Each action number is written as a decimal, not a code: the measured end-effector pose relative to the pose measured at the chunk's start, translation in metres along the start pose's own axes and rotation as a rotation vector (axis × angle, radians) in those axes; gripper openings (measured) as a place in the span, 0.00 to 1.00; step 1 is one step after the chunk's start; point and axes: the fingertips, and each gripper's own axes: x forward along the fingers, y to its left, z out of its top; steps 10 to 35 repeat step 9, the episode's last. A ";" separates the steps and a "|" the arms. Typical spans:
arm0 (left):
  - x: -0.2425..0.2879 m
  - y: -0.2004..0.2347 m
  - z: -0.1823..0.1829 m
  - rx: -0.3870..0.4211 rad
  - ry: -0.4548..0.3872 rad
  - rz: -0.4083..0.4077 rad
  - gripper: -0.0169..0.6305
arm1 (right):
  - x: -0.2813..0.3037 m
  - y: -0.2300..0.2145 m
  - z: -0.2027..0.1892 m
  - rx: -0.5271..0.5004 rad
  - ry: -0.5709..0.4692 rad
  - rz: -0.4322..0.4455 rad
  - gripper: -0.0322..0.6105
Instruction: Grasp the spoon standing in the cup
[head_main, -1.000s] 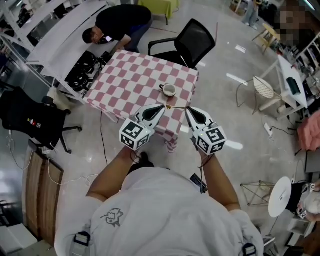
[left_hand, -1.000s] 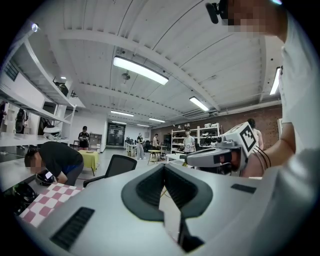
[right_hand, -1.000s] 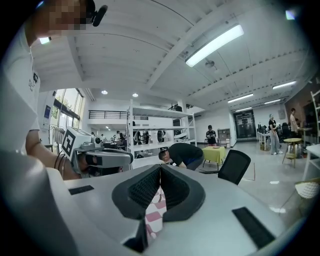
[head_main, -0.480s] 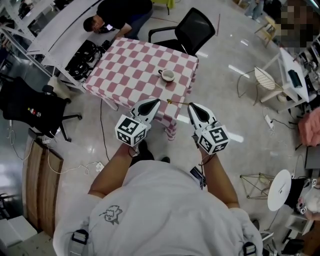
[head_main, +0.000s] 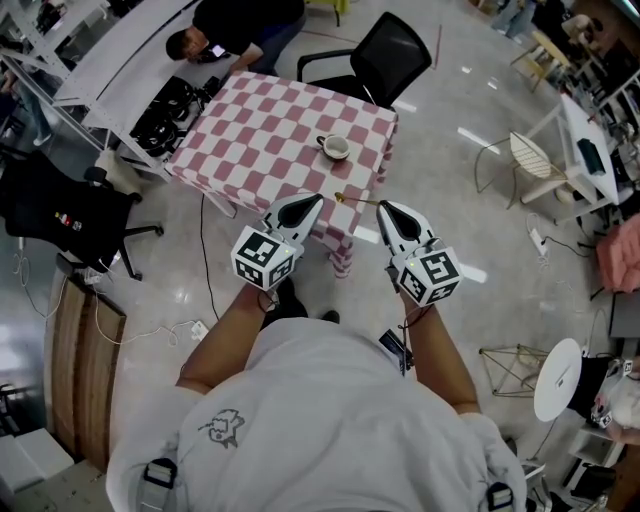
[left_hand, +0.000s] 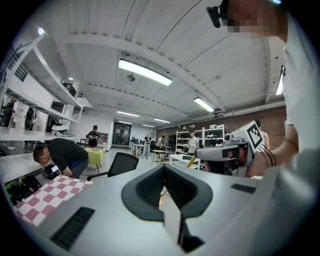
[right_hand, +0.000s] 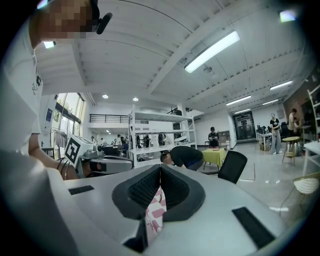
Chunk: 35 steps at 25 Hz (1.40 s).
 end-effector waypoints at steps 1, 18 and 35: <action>0.000 0.001 0.000 0.000 0.000 0.002 0.05 | 0.001 0.000 0.001 0.000 0.000 0.002 0.10; 0.000 0.011 0.005 0.007 -0.001 0.002 0.05 | 0.012 0.000 0.005 -0.008 0.000 0.010 0.10; 0.000 0.011 0.005 0.007 -0.001 0.002 0.05 | 0.012 0.000 0.005 -0.008 0.000 0.010 0.10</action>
